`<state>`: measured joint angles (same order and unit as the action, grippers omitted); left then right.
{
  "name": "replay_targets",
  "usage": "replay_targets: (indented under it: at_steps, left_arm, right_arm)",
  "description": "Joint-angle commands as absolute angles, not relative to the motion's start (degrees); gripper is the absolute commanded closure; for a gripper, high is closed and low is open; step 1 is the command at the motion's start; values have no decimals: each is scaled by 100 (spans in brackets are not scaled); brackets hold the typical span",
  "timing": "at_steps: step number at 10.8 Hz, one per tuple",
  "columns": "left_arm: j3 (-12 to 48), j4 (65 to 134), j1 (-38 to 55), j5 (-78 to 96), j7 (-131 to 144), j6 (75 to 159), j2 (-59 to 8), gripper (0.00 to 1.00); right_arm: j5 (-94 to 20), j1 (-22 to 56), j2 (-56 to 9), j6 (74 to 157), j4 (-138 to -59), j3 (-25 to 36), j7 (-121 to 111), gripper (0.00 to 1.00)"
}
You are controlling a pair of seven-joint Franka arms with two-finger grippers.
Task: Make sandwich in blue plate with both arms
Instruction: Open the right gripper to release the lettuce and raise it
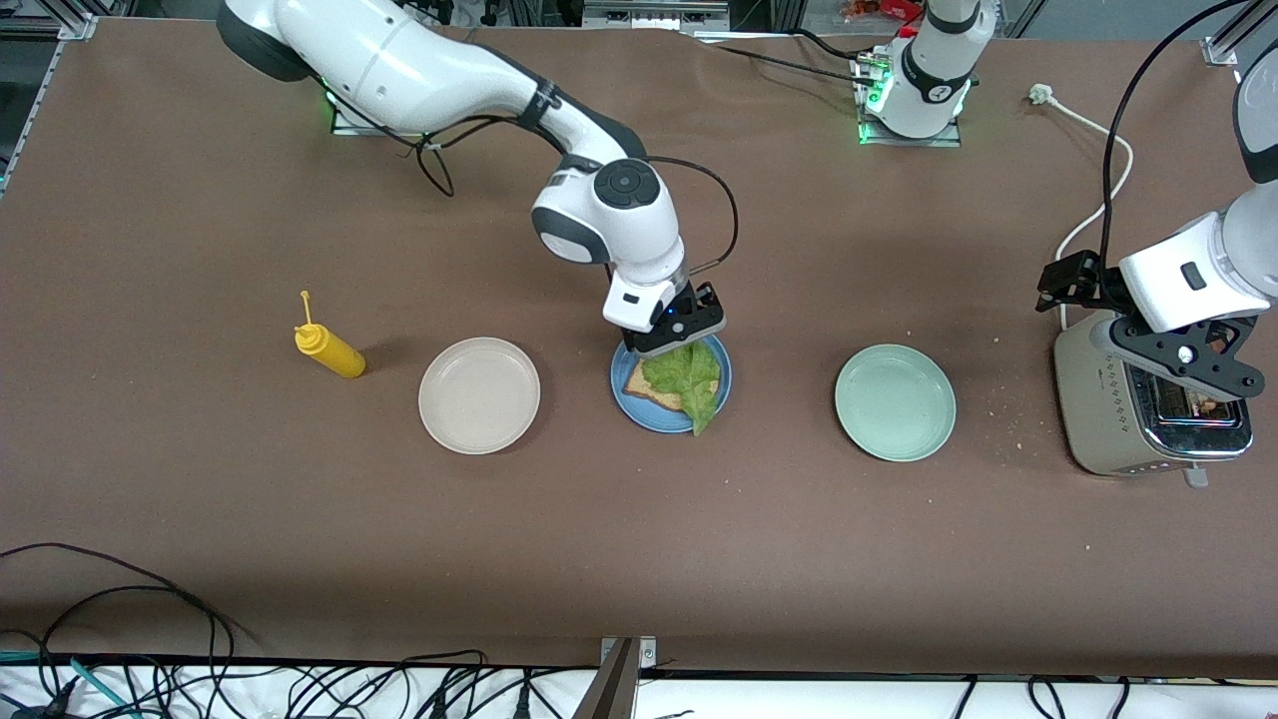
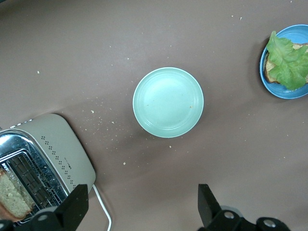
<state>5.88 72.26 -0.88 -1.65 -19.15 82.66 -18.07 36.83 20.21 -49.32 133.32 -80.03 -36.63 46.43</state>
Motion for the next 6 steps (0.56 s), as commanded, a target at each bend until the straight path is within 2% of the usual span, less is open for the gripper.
replay_targets:
  at_steps: [1,3,6]
  left_arm:
    - [606,7277,-97,-299,-1907,8174,-1731,0]
    - [606,7277,-97,-290,-1907,8165,-1731,0]
    - [606,7277,-97,-290,-1907,8139,-1731,0]
  right_arm:
    - [2852,1355,-4108,12123,-8104,-4149,4161,0]
    - [1869,1135,-3414,11491,-8112,-3791,3370,0]
    - [-98,1134,-2323,10655,-8173,-2124,1125,0]
